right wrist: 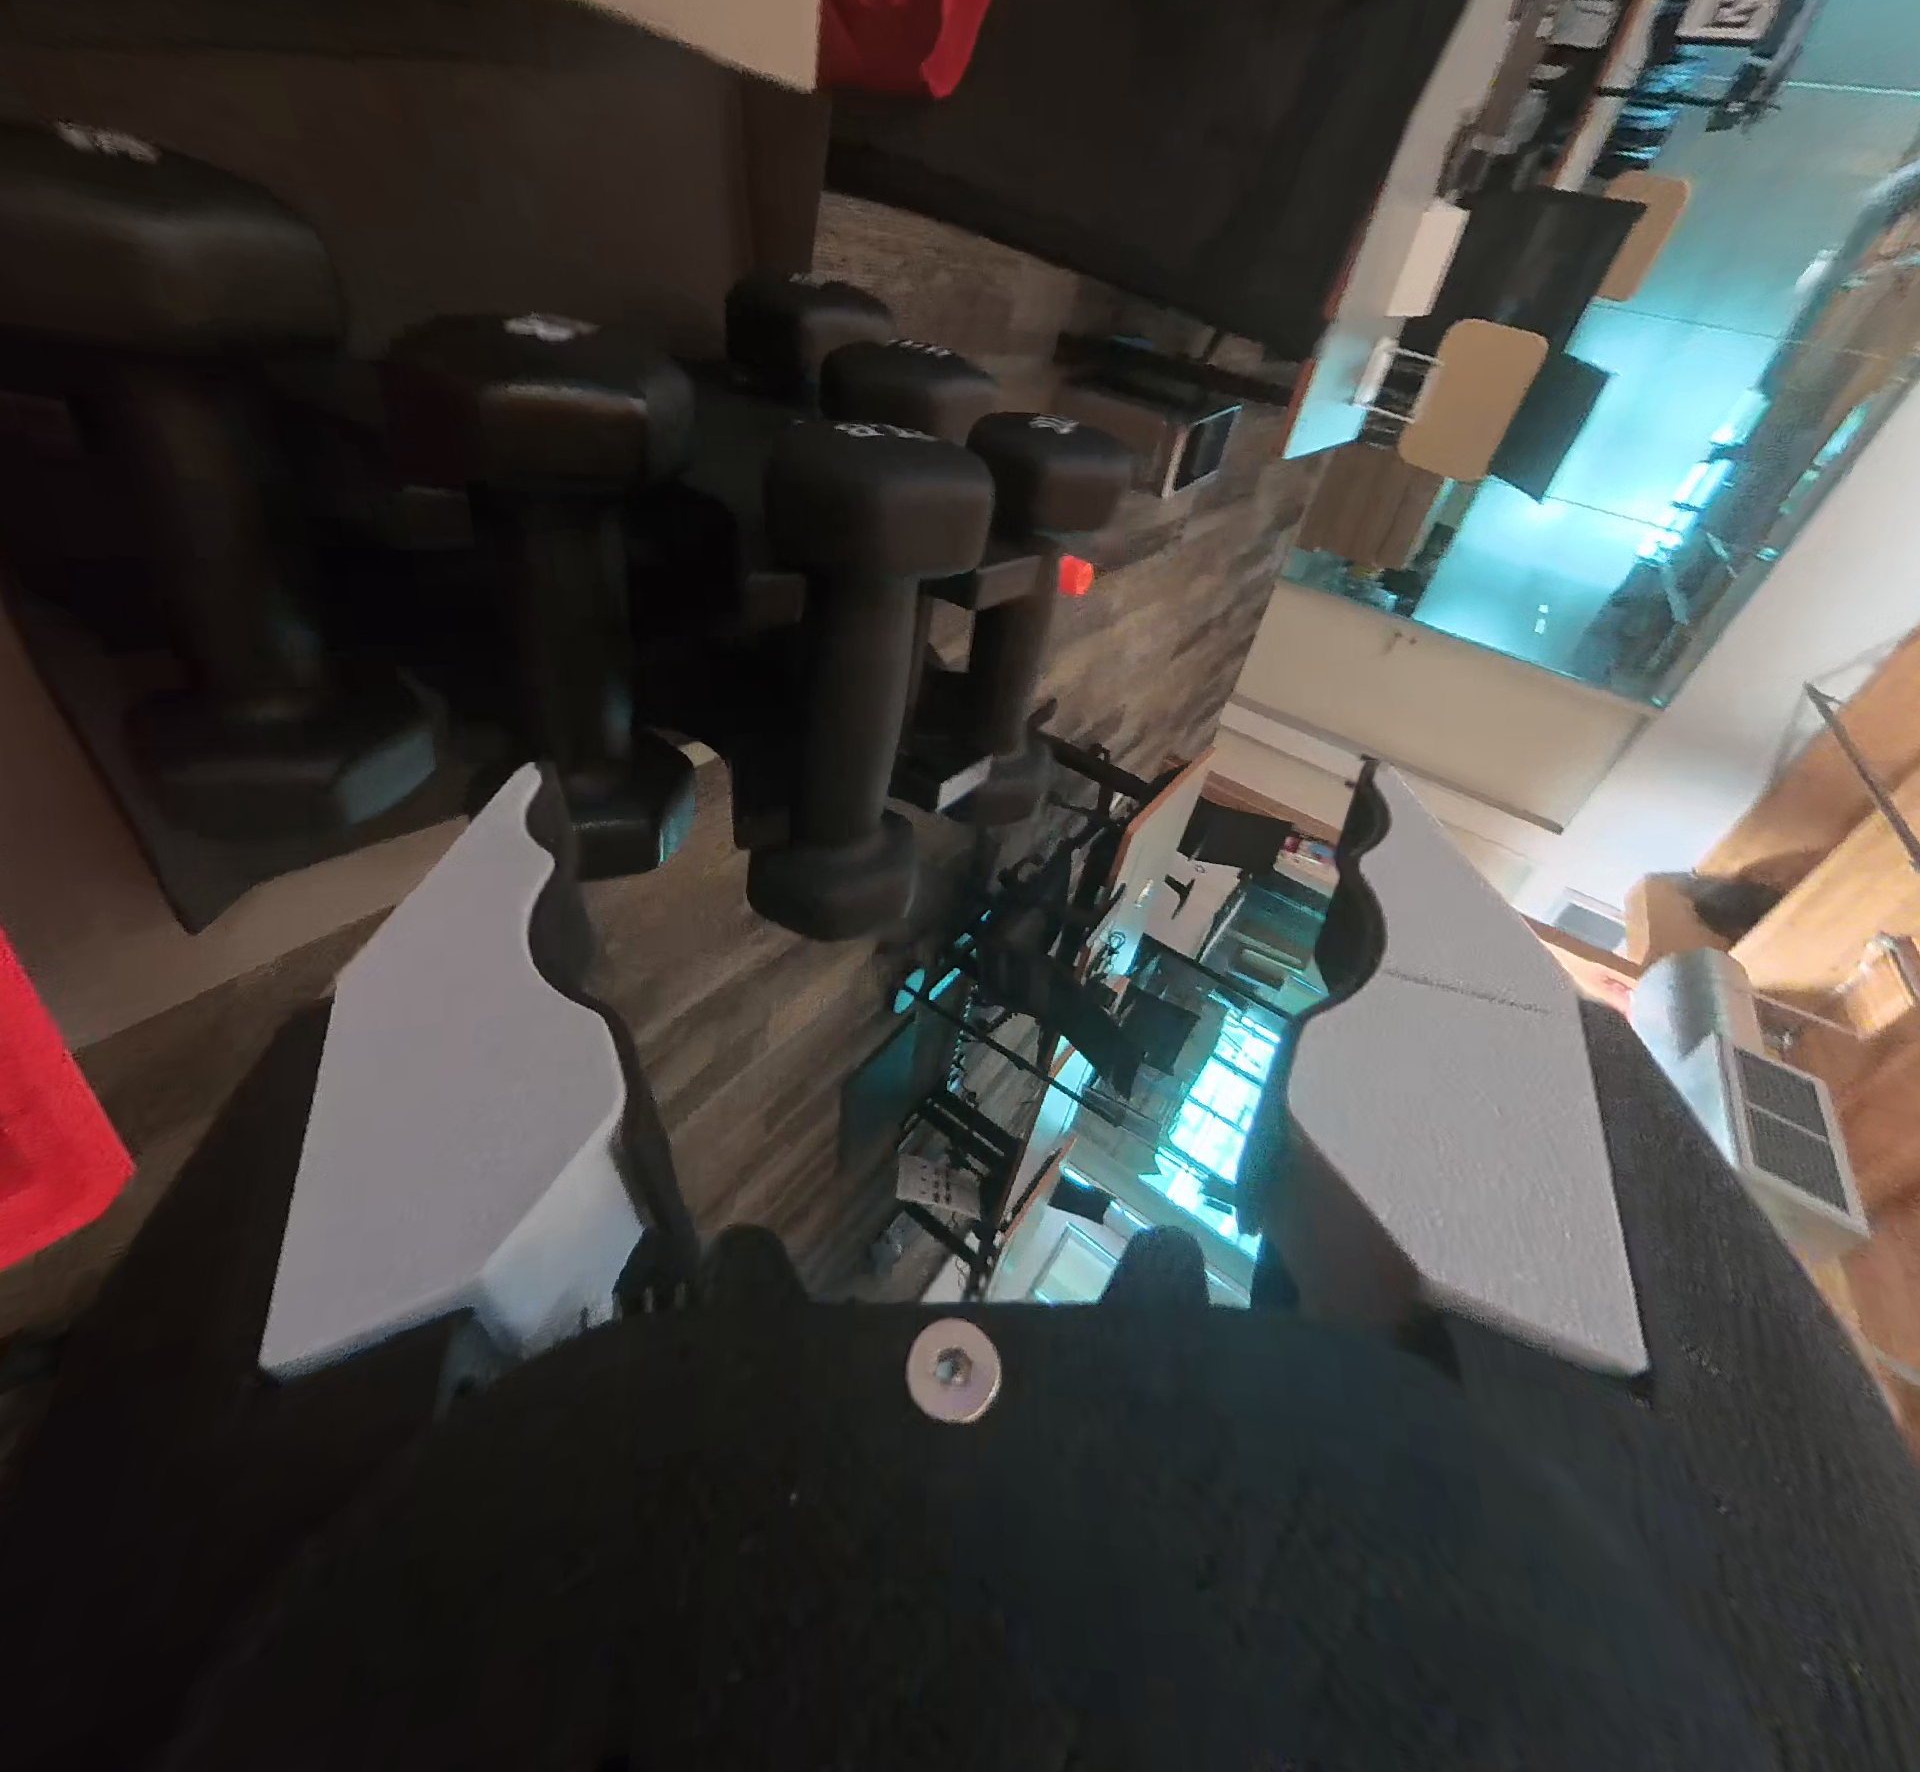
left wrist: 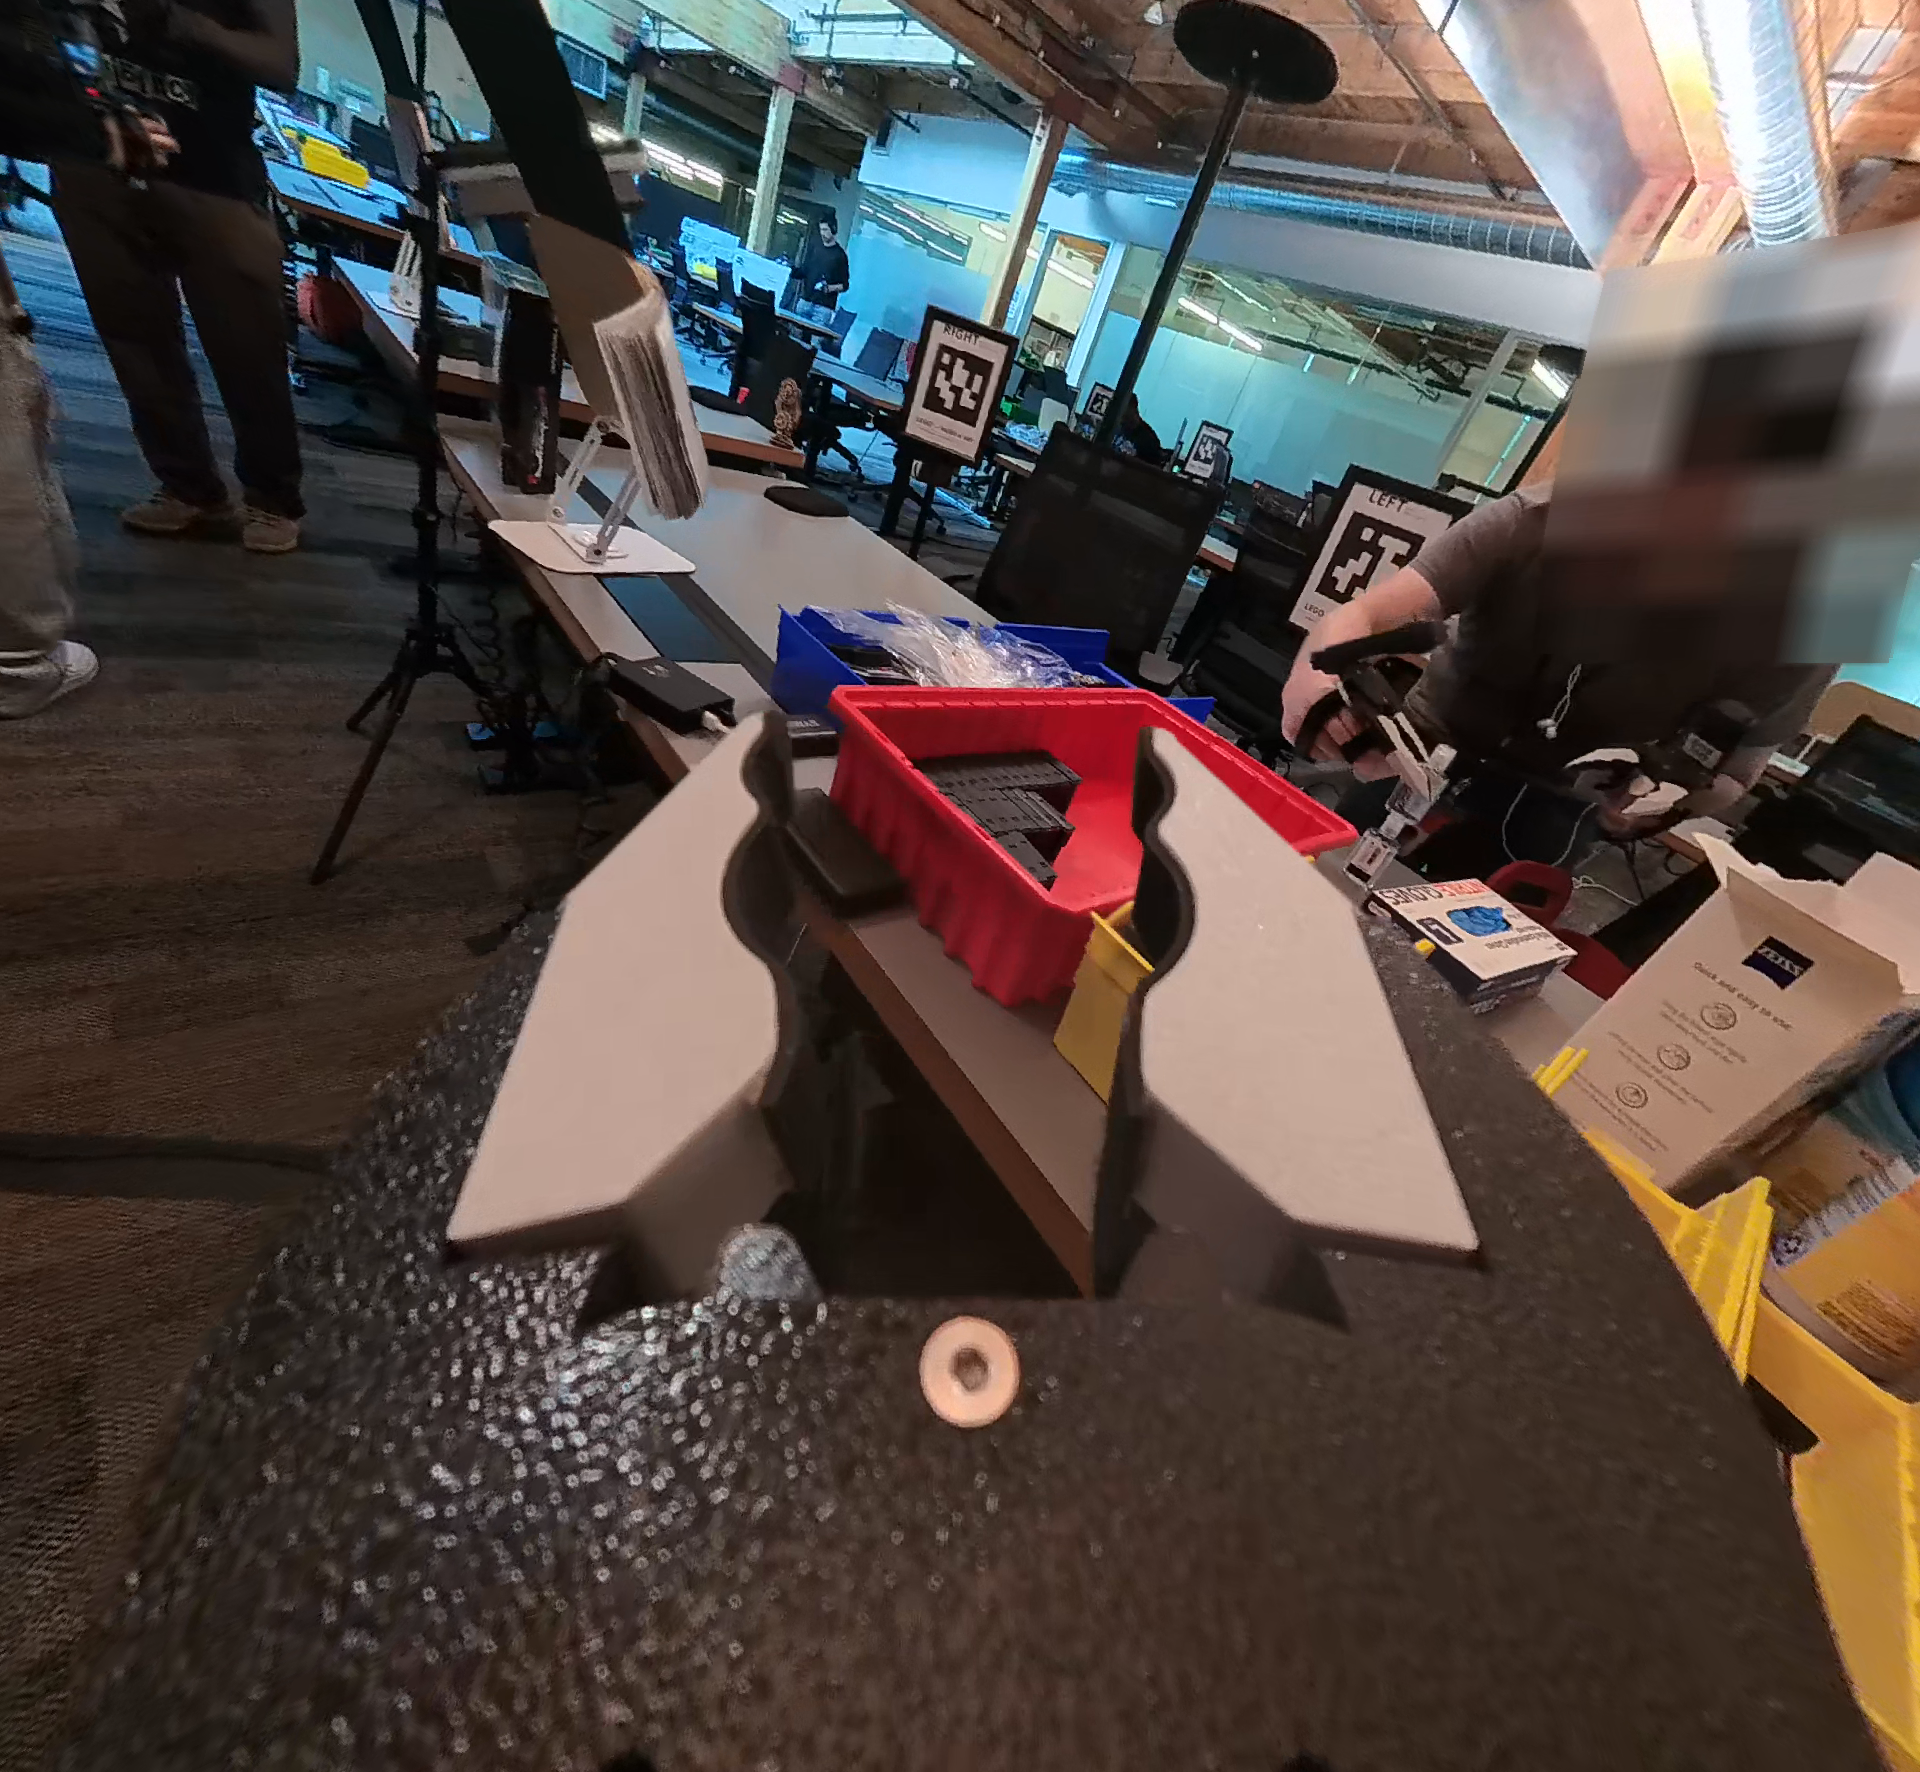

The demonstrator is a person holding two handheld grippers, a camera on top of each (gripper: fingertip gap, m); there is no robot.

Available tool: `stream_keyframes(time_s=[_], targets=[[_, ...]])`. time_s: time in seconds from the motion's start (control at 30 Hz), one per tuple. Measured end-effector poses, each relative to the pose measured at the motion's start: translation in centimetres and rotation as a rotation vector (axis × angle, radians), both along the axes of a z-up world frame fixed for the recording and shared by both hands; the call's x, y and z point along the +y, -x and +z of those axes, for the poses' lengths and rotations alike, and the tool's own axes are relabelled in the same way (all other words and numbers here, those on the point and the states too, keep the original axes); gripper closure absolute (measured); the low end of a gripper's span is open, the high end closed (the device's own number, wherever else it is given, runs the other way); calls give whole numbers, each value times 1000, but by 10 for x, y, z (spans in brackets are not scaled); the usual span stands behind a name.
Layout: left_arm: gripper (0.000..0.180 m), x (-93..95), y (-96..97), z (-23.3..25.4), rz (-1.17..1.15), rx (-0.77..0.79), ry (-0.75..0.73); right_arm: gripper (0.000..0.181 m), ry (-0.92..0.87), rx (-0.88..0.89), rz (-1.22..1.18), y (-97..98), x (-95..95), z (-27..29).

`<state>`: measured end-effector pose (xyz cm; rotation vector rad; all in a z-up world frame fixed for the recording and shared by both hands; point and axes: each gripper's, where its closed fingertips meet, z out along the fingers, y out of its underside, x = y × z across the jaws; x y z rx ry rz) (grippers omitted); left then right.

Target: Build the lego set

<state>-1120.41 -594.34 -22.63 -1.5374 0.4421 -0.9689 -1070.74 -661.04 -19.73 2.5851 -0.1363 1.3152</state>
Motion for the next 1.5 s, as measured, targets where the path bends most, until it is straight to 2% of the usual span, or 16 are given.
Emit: stream_keyframes(time_s=[0.1,0.17,0.2,0.27,0.37,0.43,0.5,0.6,0.67,0.83,0.93,1.13,1.27,1.33,1.4,1.5], targets=[[113,9,17,6,17,-16,0,40,-80,-139,53,26,25,39],[109,14,27,10,27,-24,-2,40,-137,-314,108,49,39,77],[108,16,33,11,34,-24,-5,40,-170,-449,145,63,45,103],[105,21,42,12,50,-16,-9,42,-225,-832,238,107,54,167],[97,33,63,9,82,-3,1,69,-326,-1394,466,220,66,234],[92,38,73,6,90,-1,17,69,-439,-1535,538,270,72,240],[89,43,78,4,83,-2,29,65,-520,-1536,551,284,87,233],[86,43,76,6,62,6,21,64,-492,-1477,634,290,134,220],[85,45,80,10,72,16,-10,65,-494,-1466,704,299,166,216],[84,54,110,27,174,15,-118,65,-652,-1444,870,323,227,218],[68,55,140,44,224,10,-156,64,-850,-1400,920,330,246,229],[25,48,195,86,258,-27,-271,40,-1390,-1199,964,337,264,256],[22,42,224,110,354,-42,-361,24,-1620,-1083,953,332,267,273],[23,35,233,122,386,-42,-427,22,-1700,-1058,926,331,258,277],[22,36,234,130,406,-41,-477,21,-1730,-1070,888,333,243,275],[23,42,220,141,377,-77,-505,22,-1681,-1114,812,340,217,268]])
